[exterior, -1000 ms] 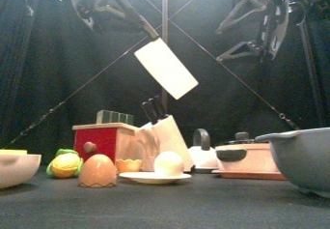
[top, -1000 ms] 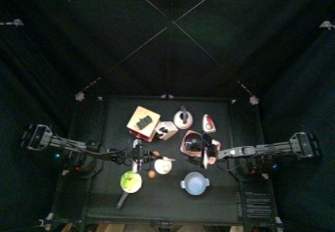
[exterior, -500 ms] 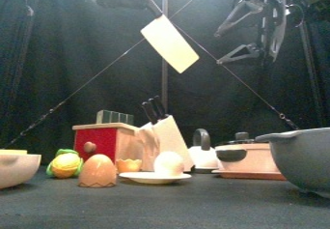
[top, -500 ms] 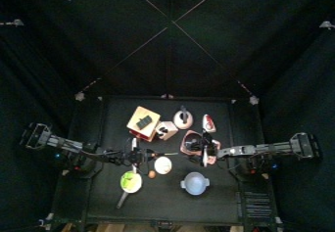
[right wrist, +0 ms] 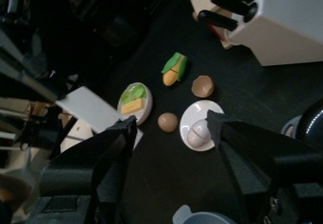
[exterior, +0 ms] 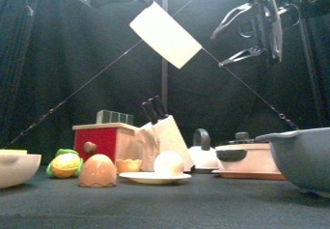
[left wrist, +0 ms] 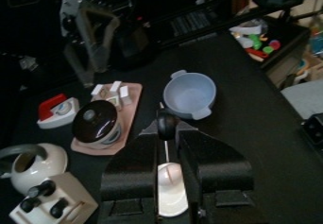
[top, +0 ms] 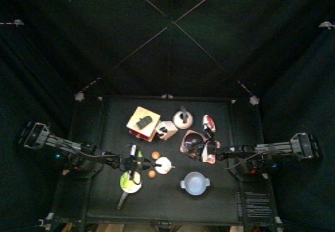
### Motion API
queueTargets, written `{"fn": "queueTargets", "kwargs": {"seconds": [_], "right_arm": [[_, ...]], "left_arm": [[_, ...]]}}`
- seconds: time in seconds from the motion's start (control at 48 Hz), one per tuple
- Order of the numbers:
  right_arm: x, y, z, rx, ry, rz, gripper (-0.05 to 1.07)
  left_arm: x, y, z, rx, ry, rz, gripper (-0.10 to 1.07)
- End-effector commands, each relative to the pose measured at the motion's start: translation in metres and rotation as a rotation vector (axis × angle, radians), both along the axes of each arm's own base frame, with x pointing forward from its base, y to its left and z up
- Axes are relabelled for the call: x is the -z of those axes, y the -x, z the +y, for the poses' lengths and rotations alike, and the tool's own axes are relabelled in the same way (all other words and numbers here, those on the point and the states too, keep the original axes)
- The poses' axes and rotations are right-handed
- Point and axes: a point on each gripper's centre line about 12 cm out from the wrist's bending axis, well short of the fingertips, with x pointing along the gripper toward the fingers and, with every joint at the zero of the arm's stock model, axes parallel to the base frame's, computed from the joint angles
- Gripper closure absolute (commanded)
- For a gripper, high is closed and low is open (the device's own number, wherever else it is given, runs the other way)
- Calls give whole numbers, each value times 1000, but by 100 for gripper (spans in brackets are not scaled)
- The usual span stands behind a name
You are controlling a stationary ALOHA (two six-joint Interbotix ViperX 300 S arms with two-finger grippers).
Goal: Grab cleaver with other hand
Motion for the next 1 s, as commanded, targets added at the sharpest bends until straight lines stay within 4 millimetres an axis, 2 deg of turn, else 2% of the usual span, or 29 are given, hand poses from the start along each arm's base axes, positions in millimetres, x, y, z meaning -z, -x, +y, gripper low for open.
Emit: {"fn": "queueTargets", "kwargs": {"seconds": [0.0,0.229,0.417,0.542,0.667,0.771,0.979], "right_arm": [[-12,1,-1,70,11,9,11],[-19,5,6,157,38,155,11],[-30,1,14,39,65,229,11],[-27,1,7,18,53,279,11],[-26,1,2,-41,117,310,11],[-28,-3,0,-98,184,301,11],[-38,-19,15,-288,318,110,11]], "left_arm": [[-2,3,13,-18,19,-24,51],[8,9,29,-29,75,-41,51],[10,10,37,-22,120,-68,51],[13,12,44,-27,150,-85,51],[19,13,54,-49,198,-92,51],[24,12,60,-67,258,-106,51],[33,9,62,-42,265,-131,51]]}}
